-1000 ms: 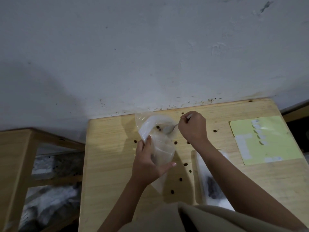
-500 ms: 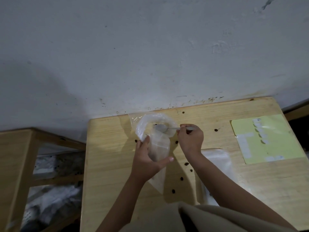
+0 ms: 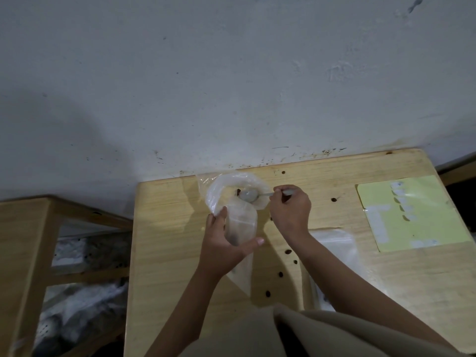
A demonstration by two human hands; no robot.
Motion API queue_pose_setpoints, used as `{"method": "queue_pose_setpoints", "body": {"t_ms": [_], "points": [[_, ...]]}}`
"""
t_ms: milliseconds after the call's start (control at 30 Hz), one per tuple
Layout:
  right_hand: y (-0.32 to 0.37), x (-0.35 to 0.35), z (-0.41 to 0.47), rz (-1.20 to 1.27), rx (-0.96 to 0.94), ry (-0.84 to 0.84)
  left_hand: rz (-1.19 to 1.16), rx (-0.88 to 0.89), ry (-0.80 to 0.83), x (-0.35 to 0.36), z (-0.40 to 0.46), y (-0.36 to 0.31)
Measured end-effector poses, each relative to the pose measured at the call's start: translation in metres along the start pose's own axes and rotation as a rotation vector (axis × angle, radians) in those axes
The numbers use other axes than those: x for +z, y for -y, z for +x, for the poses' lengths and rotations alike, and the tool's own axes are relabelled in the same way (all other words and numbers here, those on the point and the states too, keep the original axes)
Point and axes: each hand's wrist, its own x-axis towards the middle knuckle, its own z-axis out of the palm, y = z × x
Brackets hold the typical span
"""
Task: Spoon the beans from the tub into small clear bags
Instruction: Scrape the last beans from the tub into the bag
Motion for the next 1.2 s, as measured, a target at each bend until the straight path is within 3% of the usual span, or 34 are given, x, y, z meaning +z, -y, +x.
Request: {"method": "queue_pose_setpoints", "body": {"t_ms": [100,267,567,833,1200], "points": [[-0.002,0.004,-0.003,0.074,0.074,-0.027,-0.028,-0.008,0.0,0.0,0.001,-0.002],[-0.009,0.013,-0.005,0.437,0.528,0.013,-0.064,0.018,-0.025,-0.004,0.003,-0.001],[-0.012,0.019,-0.006,0.696,0.773,-0.026,-0.067,0.054,-0.033,-0.005,0.004,-0.001],[-0.014,-0.001,-0.003,0.72,0.704,0.011,0.029,0.021,0.004,-0.003,0.008,0.001],[0.003,-0.062,-0.006,0.585,0.338,0.171,0.163,0.017,0.075,-0.002,0.016,0.0]]}}
